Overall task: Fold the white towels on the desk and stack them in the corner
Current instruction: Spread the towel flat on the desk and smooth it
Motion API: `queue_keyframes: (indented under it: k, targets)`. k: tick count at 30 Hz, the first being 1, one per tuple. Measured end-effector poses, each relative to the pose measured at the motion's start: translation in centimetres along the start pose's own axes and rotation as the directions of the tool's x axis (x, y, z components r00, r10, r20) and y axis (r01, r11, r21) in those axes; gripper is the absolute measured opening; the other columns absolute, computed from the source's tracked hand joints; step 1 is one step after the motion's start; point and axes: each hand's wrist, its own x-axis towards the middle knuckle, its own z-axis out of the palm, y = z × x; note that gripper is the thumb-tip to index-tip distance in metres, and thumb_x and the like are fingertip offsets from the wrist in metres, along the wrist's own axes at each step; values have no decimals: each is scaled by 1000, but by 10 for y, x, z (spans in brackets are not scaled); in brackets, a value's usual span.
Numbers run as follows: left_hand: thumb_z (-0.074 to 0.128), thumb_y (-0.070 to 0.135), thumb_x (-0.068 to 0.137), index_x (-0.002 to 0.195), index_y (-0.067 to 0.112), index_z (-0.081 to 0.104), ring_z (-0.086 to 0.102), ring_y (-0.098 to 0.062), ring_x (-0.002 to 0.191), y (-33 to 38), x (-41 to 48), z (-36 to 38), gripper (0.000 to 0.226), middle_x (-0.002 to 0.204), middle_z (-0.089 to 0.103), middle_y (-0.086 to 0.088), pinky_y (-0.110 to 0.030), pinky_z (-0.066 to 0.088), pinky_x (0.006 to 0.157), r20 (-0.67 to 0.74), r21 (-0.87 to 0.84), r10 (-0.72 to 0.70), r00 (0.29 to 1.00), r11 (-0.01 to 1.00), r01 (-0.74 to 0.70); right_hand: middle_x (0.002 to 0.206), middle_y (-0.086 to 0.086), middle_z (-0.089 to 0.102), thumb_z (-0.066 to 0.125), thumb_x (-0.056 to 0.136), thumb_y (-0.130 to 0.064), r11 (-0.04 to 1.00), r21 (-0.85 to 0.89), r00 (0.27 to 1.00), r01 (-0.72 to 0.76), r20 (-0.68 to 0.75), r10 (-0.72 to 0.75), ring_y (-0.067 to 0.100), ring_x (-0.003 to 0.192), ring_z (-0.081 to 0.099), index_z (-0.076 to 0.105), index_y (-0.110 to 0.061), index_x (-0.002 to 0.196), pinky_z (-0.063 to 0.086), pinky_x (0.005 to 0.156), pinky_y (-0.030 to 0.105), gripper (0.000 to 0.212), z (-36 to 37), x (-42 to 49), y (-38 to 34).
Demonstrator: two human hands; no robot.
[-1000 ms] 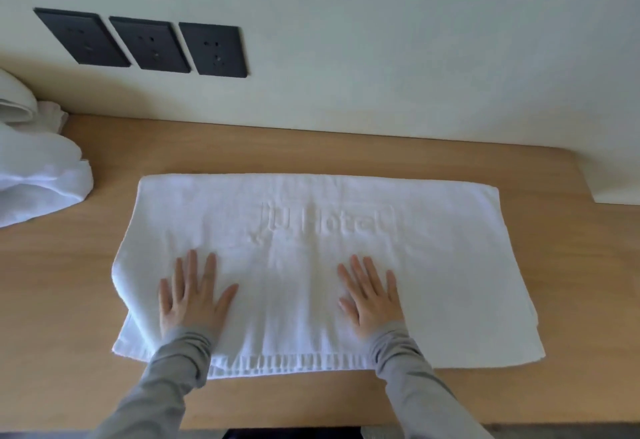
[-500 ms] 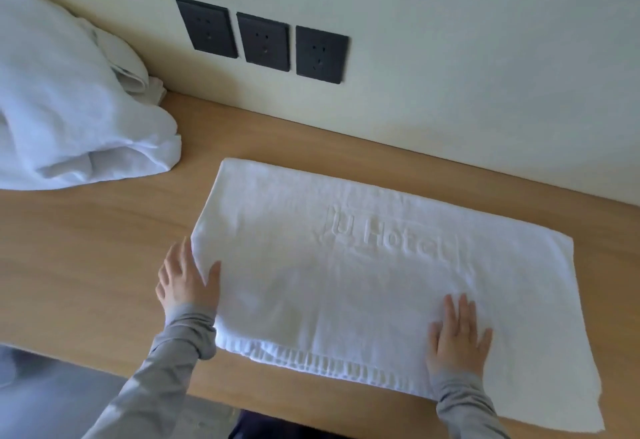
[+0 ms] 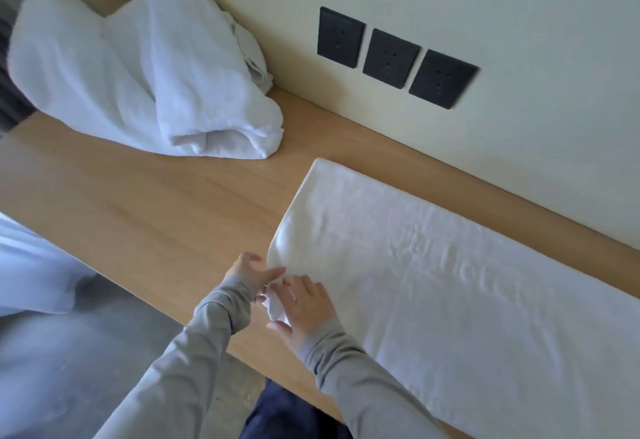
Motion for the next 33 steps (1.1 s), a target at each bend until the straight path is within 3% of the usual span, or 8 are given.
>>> queue_keyframes:
  k: [3, 7, 11, 15, 17, 21, 27, 33]
  targets:
    - [70, 20, 81, 73, 11, 61, 50, -20, 50, -8, -3, -10, 14, 57, 58, -6, -23, 44, 50, 142, 67, 31, 989, 997, -40, 87, -9, 60, 79, 39, -66, 997, -6, 993, -78, 87, 78, 12, 74, 59, 46, -27, 104, 50, 61, 25, 82, 7, 1, -8]
    - [63, 13, 87, 69, 11, 67, 53, -16, 59, -3, -10, -11, 18, 62, 62, -1, -23, 45, 53, 259, -204, 140, 956, 975, -88, 88, -4, 61, 76, 66, -28, 932, 252, 962, -262, -3, 272, 17, 77, 59, 57, -17, 102, 49, 67, 27, 42, 12, 2, -6]
    - [57, 12, 87, 89, 12, 66, 57, -22, 75, -6, -2, -15, 9, 86, 62, -5, -31, 52, 69, 80, -221, 105, 991, 972, -85, 74, -10, 56, 45, 74, -5, 539, 683, 749, -492, 16, 663, 17, 68, 52, 56, -18, 92, 40, 64, 20, 25, -5, 10, 8]
    - [66, 18, 79, 99, 18, 63, 64, -26, 93, -13, 2, -11, 20, 95, 63, -3, -36, 55, 84, 50, 61, 43, 998, 997, -46, 74, -6, 58, 46, 77, -11, 577, 700, 589, -421, -273, 761, 4, 67, 49, 63, -7, 90, 36, 61, 5, 23, -32, 10, 31]
    - [68, 24, 77, 98, 19, 67, 62, -22, 83, -9, 0, -5, 22, 88, 64, -1, -28, 52, 76, 109, 183, 36, 993, 982, -55, 77, -2, 61, 50, 83, -16, 600, 695, 612, -396, -287, 737, 3, 69, 52, 64, -4, 90, 37, 63, 1, 20, -36, 8, 37]
    - [64, 30, 76, 91, 14, 67, 53, -20, 73, -5, -4, 4, 22, 80, 60, -1, -25, 43, 66, 158, 315, 69, 985, 942, -116, 84, 2, 68, 59, 87, -3, 659, 648, 720, -382, -238, 652, 18, 77, 64, 69, -4, 92, 48, 69, 20, 11, -29, 0, 30]
    - [65, 10, 78, 73, 4, 59, 53, -20, 54, 2, -14, -19, 11, 67, 54, -9, -23, 48, 48, 310, -243, 147, 939, 967, -71, 83, 6, 63, 55, 89, -12, 825, 542, 747, -161, -479, 461, 10, 78, 58, 72, -3, 90, 47, 72, 15, 19, -32, 4, 7]
    - [61, -1, 84, 75, 1, 59, 63, -21, 62, 15, -38, -16, 9, 69, 59, -13, -29, 57, 55, 337, -418, 256, 906, 903, -99, 76, 7, 59, 66, 81, -3, 883, 453, 808, -125, -470, 355, 19, 64, 58, 73, -6, 101, 49, 59, 26, 21, -25, 9, -19]
